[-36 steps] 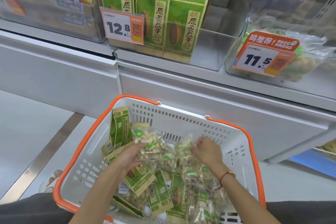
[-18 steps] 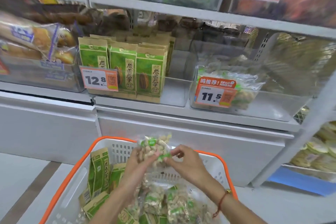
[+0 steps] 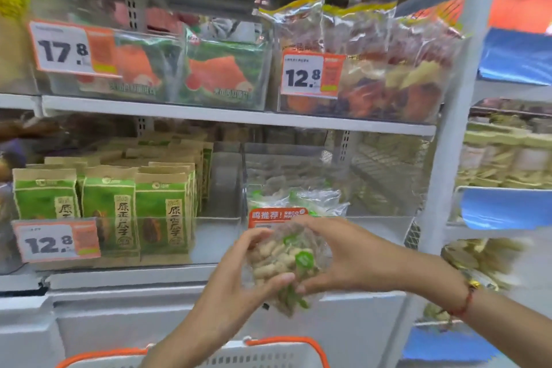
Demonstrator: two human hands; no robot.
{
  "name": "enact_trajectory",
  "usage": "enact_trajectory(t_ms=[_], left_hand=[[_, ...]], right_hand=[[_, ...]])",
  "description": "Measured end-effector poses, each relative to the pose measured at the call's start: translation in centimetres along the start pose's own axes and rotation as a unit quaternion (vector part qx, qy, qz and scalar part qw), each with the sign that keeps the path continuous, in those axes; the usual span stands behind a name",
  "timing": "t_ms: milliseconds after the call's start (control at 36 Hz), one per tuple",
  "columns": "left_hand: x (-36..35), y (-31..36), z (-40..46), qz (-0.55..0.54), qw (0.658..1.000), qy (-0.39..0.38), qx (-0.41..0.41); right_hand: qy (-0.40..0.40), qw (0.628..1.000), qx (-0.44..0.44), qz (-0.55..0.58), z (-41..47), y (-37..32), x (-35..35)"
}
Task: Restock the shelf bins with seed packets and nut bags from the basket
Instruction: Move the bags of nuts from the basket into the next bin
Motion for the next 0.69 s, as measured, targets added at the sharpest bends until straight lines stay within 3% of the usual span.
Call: enact_trajectory(t_ms=[83, 167, 250, 306, 333, 417, 528, 611, 694], left_hand=[[-0.8, 2.1, 2.2, 0.004, 1.0, -0.008, -0.026], [-0.3, 2.8, 4.5, 0.08, 0.996, 0.016, -0.048], [1.3, 2.6, 6.5, 0.191, 0.977, 0.063, -0.069], [1.9, 2.1, 7.4, 0.265, 0.96, 0.073, -0.053], [2.0, 1.6, 7.9, 0.297, 0.952, 0.07, -0.032], [2.0, 0.4, 8.7, 0.339, 0.938, 0.069, 0.028], [2.1, -0.1, 8.8, 0.359, 0.926, 0.108, 0.049], [2.4, -0.9, 8.8, 0.355, 0.925, 0.12, 0.065], [2.5, -1.4, 8.9, 0.344, 0.928, 0.12, 0.071]], right_hand=[[0.038, 0.999, -0.025, 0.0, -1.3, 1.5, 2.5], [0.101, 0.989, -0.059, -0.091, -3.1, 3.3, 5.6], [0.231, 0.947, -0.06, -0.216, -5.0, 4.2, 10.1], [0.267, 0.906, -0.056, -0.323, -5.1, 4.7, 11.9], [0.257, 0.891, -0.062, -0.369, -4.7, 5.4, 12.4], [0.145, 0.894, -0.141, -0.4, -2.1, 9.8, 12.4], [0.022, 0.87, -0.211, -0.445, 1.2, 15.4, 10.9], [-0.041, 0.88, -0.236, -0.41, 3.4, 18.6, 9.5], [-0.107, 0.905, -0.287, -0.296, 4.9, 22.4, 7.6]])
Point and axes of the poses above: each hand's wrist, its own z-axis towards the middle knuckle, its own x-axis out of the back of the hand, y = z × x, the point moved 9 cm from there along z, towards the middle knuckle, and after that the axes turned 2 degrees about -y, right-handed, at the moved point
